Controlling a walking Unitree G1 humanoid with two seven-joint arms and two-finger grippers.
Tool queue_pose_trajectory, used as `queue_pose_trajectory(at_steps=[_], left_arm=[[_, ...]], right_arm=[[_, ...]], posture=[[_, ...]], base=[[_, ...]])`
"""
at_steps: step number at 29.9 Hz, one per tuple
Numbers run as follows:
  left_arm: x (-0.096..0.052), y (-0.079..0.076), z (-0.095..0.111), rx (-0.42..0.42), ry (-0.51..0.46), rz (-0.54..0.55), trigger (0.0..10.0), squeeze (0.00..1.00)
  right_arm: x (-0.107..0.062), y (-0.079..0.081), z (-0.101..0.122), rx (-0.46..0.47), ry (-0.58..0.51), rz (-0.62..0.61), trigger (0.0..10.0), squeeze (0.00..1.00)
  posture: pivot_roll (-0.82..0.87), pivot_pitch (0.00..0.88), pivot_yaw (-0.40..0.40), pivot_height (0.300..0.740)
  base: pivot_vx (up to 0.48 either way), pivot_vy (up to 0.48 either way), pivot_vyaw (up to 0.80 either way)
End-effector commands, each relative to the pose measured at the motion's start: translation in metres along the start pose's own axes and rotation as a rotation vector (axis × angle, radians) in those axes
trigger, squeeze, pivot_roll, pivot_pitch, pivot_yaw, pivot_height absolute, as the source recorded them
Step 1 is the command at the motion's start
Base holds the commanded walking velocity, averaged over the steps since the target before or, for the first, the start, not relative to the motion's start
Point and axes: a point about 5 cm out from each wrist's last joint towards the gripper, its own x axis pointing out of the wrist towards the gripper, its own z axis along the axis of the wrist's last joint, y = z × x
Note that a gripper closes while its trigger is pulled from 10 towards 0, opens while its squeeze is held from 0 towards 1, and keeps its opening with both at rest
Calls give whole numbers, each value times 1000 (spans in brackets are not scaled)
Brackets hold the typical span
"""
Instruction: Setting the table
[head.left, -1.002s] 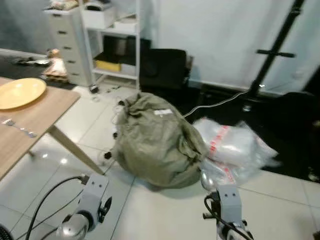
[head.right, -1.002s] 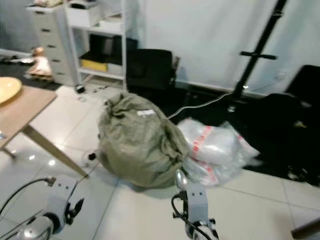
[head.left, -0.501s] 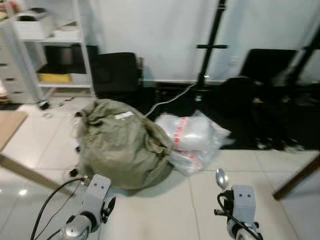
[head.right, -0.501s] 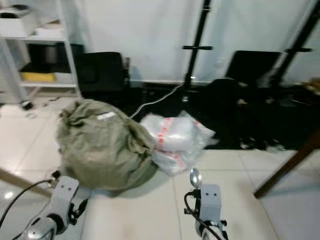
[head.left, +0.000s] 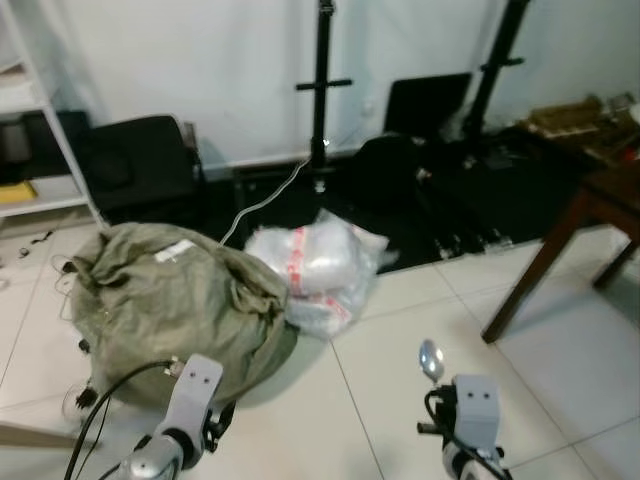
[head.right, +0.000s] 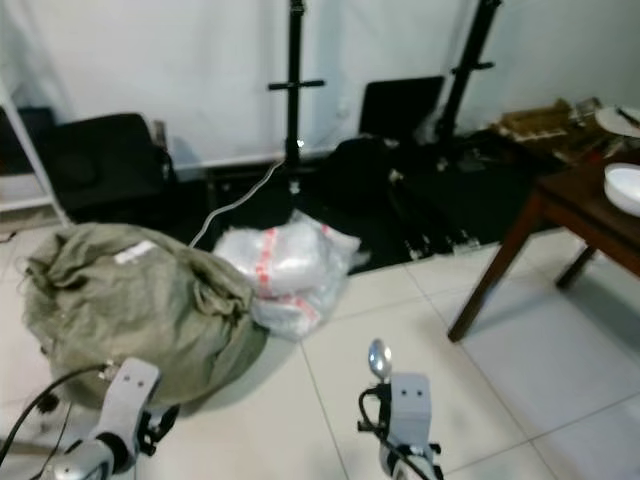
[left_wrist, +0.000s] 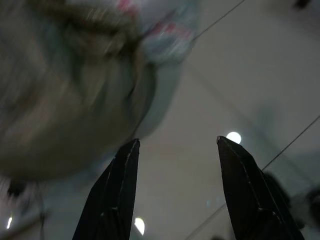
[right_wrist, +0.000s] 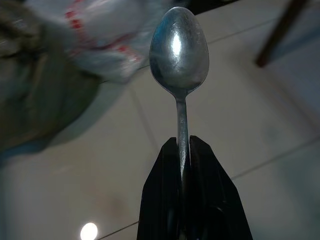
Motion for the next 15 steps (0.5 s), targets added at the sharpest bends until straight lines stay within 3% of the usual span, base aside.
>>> queue_pose_trajectory(at_steps=[1, 15], left_arm=[[-1, -2, -2, 6, 4, -15, 10000, 0], [3, -4, 8, -6, -27, -36, 10000, 0]], right_arm=[[0, -4, 0, -1, -6, -14, 10000, 0], [1, -4, 2, -4, -17, -17, 10000, 0]], posture=[[-49, 0, 106, 740], [-56, 0, 111, 740]], base=[[0, 0, -788], [0, 0, -788]])
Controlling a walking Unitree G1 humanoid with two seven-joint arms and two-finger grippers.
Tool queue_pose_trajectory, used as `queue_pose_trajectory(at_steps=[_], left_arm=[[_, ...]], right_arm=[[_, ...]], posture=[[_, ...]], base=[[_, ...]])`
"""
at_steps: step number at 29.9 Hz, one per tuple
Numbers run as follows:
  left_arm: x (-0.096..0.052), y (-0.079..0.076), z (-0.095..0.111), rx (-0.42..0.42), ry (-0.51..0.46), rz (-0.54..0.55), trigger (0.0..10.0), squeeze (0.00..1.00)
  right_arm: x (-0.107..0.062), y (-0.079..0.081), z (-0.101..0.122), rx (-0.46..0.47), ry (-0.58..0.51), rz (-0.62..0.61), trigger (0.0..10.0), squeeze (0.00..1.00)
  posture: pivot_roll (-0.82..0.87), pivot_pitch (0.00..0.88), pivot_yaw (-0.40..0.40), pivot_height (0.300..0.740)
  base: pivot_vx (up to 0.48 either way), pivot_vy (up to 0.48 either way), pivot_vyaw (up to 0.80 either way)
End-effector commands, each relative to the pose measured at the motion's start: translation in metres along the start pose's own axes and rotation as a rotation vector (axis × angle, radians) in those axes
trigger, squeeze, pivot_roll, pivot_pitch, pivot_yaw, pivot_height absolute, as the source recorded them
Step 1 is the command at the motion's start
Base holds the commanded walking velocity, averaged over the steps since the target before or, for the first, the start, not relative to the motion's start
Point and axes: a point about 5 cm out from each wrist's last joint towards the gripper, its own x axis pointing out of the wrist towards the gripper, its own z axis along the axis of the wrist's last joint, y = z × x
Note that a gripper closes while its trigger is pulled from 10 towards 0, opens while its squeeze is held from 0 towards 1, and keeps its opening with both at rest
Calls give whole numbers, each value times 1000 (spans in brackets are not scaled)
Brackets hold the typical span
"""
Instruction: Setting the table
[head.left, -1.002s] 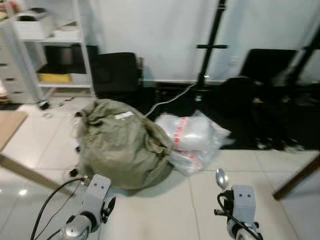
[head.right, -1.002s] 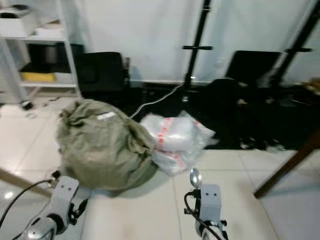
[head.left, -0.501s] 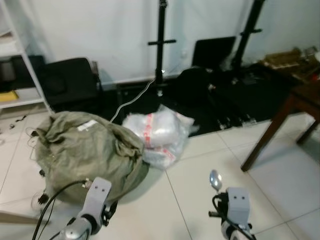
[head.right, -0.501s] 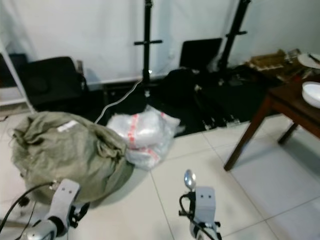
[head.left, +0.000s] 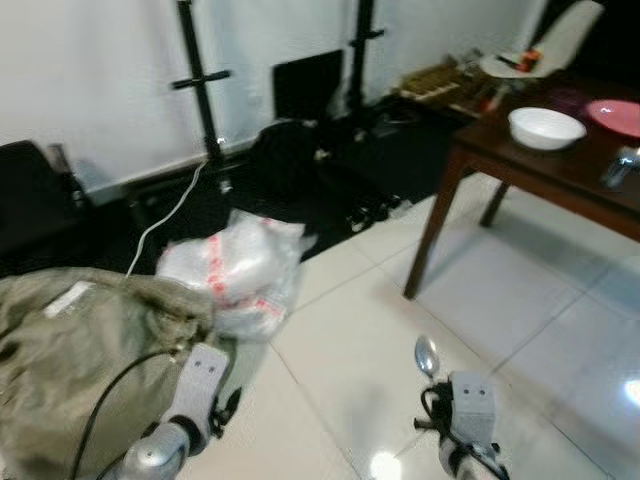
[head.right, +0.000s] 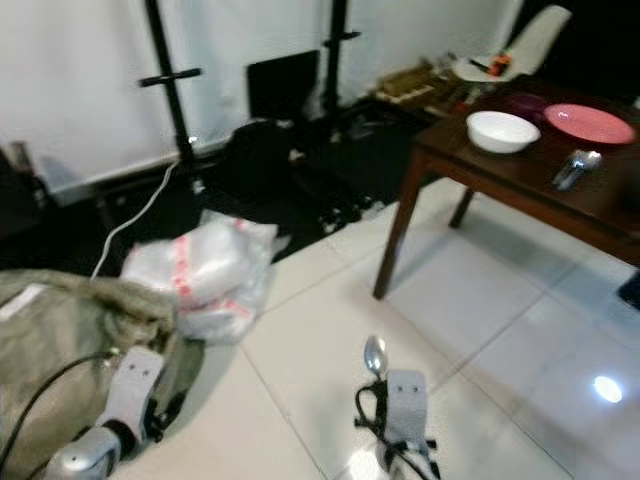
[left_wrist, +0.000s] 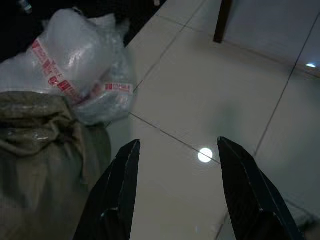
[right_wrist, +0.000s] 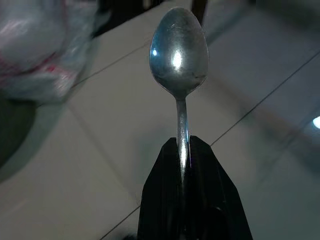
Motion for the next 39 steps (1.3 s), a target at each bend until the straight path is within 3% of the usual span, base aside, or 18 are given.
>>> queue_pose_trajectory(at_steps=[1, 30, 39], left_arm=[[-5, 2, -14, -17, 59, 6, 10000, 0], [3, 0, 8, -23, -11, -21, 10000, 0], [3, -2, 20, -69, -65, -21, 10000, 0]], right_arm=[[-4, 4, -8, 16, 24, 3, 10000, 0], [-4, 3, -1, 22, -9, -16, 10000, 0], [-4, 4, 5, 24, -28, -15, 10000, 0]], posture=[[-57, 0, 111, 740], [-71, 0, 118, 740], [-72, 0, 119, 740]], base=[[0, 0, -788], [0, 0, -787], [0, 0, -788]])
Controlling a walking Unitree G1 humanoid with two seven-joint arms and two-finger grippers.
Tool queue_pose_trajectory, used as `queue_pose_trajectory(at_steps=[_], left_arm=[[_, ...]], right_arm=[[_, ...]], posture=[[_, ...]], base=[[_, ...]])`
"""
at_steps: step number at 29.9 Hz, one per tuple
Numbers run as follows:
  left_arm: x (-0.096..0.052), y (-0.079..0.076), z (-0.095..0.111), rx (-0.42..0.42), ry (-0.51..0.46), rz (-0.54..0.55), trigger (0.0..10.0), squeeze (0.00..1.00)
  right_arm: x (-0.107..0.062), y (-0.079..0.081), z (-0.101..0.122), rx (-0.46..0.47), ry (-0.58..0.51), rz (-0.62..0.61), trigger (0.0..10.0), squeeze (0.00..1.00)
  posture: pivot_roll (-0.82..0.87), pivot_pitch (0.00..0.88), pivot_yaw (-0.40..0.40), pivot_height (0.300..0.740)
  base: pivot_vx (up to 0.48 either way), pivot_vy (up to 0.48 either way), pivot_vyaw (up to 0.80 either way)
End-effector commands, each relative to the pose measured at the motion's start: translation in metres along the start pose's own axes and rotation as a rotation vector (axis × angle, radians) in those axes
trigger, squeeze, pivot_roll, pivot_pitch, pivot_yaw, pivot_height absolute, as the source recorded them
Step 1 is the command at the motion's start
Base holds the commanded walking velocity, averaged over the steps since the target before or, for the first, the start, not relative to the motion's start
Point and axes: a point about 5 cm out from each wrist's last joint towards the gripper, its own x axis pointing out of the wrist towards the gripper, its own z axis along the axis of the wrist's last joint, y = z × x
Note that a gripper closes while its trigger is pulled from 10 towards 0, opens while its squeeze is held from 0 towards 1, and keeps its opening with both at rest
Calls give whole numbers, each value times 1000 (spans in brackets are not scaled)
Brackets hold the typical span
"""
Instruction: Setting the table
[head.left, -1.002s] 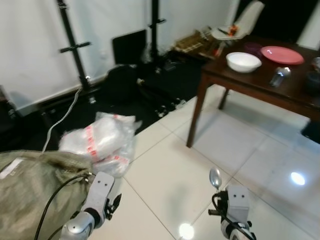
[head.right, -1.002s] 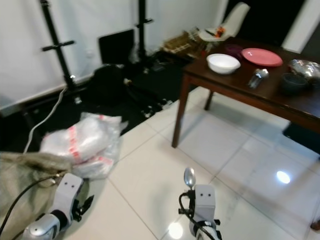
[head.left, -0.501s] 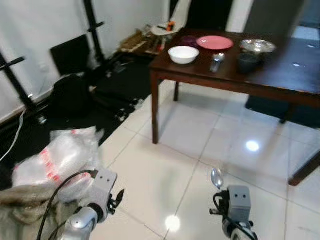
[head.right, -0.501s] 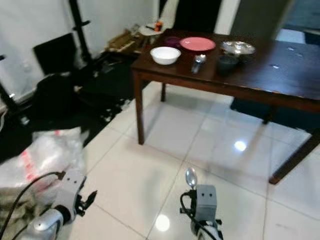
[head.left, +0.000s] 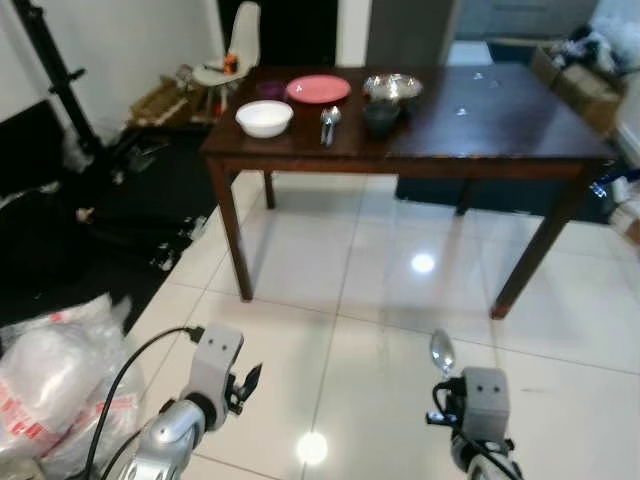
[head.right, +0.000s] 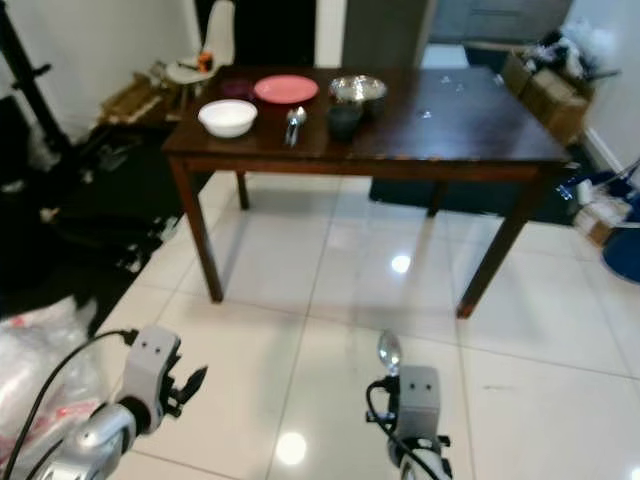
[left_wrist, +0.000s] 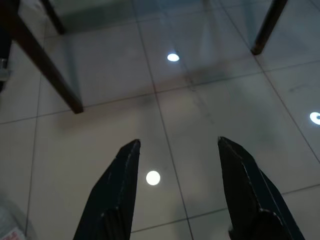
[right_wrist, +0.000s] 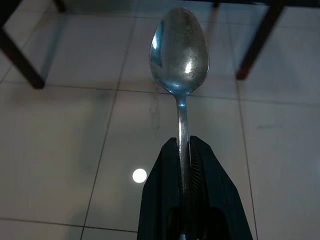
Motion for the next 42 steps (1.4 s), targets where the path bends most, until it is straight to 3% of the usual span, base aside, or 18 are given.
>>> queue_pose_trajectory(at_steps=[1, 6, 7, 11, 12, 15, 20, 21, 23, 26, 27, 33, 42], left_arm=[[-1, 0, 0, -22, 4, 2, 10000, 0], [5, -1, 23, -9, -75, 13, 10000, 0], [8, -1, 39, -4, -123, 14, 10000, 0], [12, -1, 64, -6, -196, 18, 10000, 0], [14, -2, 82, -12, -249, 16, 10000, 0], [15, -2, 88, -14, -263, 15, 10000, 0], [16, -1, 135, -46, -410, 48, 10000, 0], [16, -2, 140, -53, -419, 56, 10000, 122], [16, -2, 141, -44, -420, 56, 10000, 173], [15, -5, 143, 6, -432, 47, 10000, 137], [13, -8, 145, 20, -455, 34, 10000, 0], [13, -12, 152, 81, -491, 46, 10000, 0], [14, -15, 158, 85, -504, 37, 10000, 0]], right_arm=[[-3, 4, -4, 13, 16, 4, 10000, 0], [1, 3, 19, 23, -66, -10, 10000, 0], [2, 0, 33, 28, -115, -21, 10000, 0], [4, -5, 56, 30, -194, -43, 10000, 0], [5, -9, 74, 18, -251, -53, 10000, 0], [5, -10, 78, 13, -267, -55, 10000, 0], [-1, -14, 133, -27, -438, -54, 10000, 0], [-3, -13, 141, -20, -457, -50, 10000, 0], [-3, -12, 143, -18, -464, -48, 10000, 0], [-4, -10, 147, -1, -473, -45, 10000, 0], [-5, -9, 149, 20, -478, -49, 10000, 0], [-4, -6, 149, 52, -474, -50, 10000, 0], [-7, -6, 146, 56, -443, -50, 10000, 0]], posture=[[-73, 0, 119, 740], [-79, 0, 124, 740], [-82, 0, 126, 740], [-90, 0, 134, 740], [-96, 0, 138, 740], [-96, 0, 138, 740], [-110, 0, 144, 740], [-111, 0, 143, 740], [-111, 0, 142, 740], [-110, 0, 140, 740], [-110, 0, 138, 740], [-110, 0, 138, 740], [-118, 0, 139, 740]], base=[[0, 0, -788], [0, 0, -788], [0, 0, -788], [0, 0, -788], [0, 0, -788], [0, 0, -788], [0, 0, -788], [0, 0, -781], [0, 0, -784], [0, 0, -788], [0, 0, -675], [383, 0, -113], [474, 0, 0]])
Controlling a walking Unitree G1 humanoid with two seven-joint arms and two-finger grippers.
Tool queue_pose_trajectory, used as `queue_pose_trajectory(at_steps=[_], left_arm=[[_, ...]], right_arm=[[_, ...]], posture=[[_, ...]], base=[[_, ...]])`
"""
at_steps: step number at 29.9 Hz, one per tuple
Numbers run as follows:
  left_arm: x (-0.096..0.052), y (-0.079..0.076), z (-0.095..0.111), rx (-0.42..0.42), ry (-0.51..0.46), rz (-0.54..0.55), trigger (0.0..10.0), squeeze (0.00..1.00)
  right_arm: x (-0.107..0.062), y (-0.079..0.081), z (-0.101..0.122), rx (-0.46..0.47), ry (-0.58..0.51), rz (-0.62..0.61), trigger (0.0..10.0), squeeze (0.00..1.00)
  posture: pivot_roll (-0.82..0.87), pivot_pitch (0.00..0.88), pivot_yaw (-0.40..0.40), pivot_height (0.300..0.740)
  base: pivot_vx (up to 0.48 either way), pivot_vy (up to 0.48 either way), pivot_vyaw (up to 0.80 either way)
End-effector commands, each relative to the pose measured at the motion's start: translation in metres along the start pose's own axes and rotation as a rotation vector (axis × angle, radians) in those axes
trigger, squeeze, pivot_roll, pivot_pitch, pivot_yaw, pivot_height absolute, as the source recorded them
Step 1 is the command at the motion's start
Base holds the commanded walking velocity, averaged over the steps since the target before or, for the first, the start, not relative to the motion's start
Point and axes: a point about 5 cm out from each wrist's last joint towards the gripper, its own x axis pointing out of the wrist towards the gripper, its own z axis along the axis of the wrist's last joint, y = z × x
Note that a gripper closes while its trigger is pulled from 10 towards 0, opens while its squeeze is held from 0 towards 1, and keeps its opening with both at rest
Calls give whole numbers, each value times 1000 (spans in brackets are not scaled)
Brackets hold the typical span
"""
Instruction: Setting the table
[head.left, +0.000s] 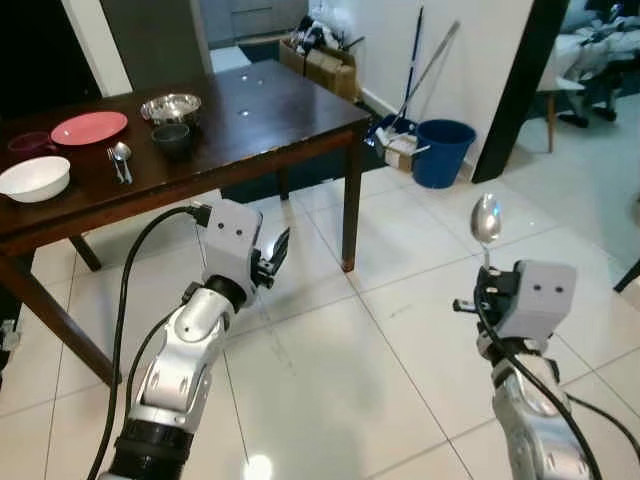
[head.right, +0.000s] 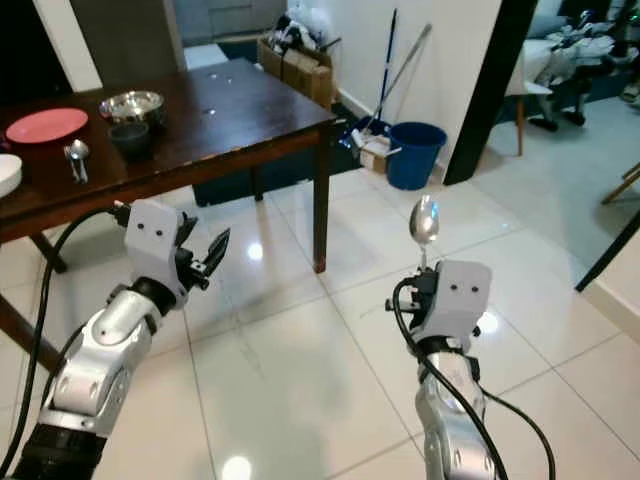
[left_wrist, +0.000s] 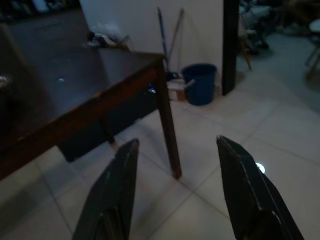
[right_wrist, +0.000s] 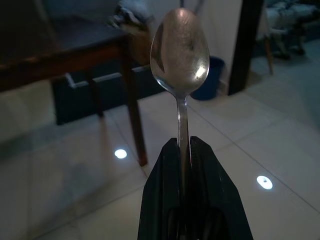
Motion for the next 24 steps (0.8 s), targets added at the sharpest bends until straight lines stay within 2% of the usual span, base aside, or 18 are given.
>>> queue_pose_trajectory(at_steps=[1, 12, 15, 24], left_arm=[[-1, 2, 0, 12, 0, 1, 10000, 0], [-1, -1, 1, 16, -10, -14, 10000, 0], [1, -2, 4, 12, -20, -14, 10000, 0], [3, -3, 9, 6, -37, -21, 10000, 0]], right_arm=[[-1, -1, 2, 7, -6, -3, 10000, 0], [2, -4, 5, -12, -16, -10, 10000, 0], [2, -3, 8, -43, -29, 17, 10000, 0], [5, 0, 20, -40, -65, 109, 10000, 0]], posture=[[-118, 0, 138, 740], [-120, 0, 138, 740], [-121, 0, 139, 740], [-122, 0, 141, 740]], base=[[472, 0, 0], [468, 0, 0], [465, 0, 0], [465, 0, 0]])
